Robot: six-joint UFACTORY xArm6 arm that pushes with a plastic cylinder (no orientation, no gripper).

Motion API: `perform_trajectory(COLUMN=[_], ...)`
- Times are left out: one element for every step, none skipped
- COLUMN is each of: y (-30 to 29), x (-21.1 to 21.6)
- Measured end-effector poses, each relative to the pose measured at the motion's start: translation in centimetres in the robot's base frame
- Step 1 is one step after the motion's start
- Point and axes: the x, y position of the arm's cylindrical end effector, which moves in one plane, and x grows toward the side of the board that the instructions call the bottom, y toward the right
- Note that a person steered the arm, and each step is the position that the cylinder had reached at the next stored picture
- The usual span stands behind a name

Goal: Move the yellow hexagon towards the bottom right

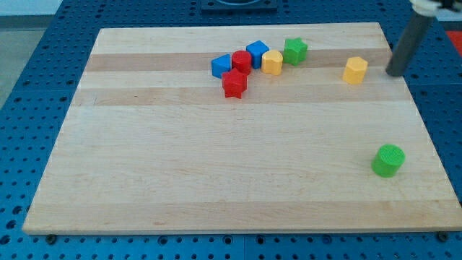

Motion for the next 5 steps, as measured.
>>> perform_trajectory(y=[-8.0, -10.5, -8.8, -9.3, -10.6], x=[-0.6, 1.8, 5.9, 6.6, 4.5])
